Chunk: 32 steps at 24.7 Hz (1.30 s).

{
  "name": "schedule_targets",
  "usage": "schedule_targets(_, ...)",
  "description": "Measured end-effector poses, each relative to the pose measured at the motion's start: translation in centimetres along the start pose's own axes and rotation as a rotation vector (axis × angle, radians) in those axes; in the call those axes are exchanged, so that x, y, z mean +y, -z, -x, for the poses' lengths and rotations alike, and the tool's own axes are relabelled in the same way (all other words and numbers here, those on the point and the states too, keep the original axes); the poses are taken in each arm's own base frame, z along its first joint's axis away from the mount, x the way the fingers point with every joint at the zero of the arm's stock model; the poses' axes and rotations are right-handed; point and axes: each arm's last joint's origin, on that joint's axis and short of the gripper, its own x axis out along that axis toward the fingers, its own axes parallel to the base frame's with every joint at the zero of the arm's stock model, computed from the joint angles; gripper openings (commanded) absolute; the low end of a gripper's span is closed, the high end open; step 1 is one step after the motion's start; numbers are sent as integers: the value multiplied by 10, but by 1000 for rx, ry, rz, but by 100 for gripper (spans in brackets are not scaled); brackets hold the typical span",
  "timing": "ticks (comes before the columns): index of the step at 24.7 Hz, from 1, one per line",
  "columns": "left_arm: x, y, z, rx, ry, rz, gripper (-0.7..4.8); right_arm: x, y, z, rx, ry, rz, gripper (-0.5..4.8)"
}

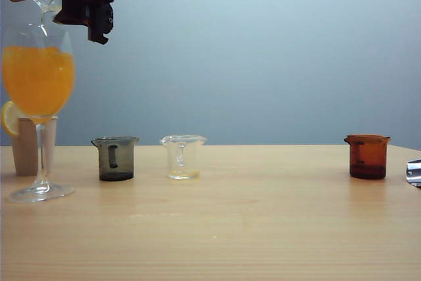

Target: Pick up the third measuring cup from the left, pour the pineapple juice inside into the goblet, and finally put the measuring cup back in its original place.

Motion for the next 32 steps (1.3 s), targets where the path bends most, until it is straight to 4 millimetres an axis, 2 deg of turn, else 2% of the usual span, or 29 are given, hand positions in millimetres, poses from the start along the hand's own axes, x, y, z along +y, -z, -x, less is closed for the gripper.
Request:
schedule_targets(13,0,0,0,0,0,0,-5,0,-4,0,-5,2,16,22)
schedule_targets(22,0,0,0,0,0,0,-5,0,-4,0,-3,-1,-155,22)
schedule_targets(28,0,0,0,0,0,0,-5,1,-5,0,-3,-4,38,22)
schedule_targets(32,0,0,0,0,0,0,-5,1,-6,0,-5,-3,52,22)
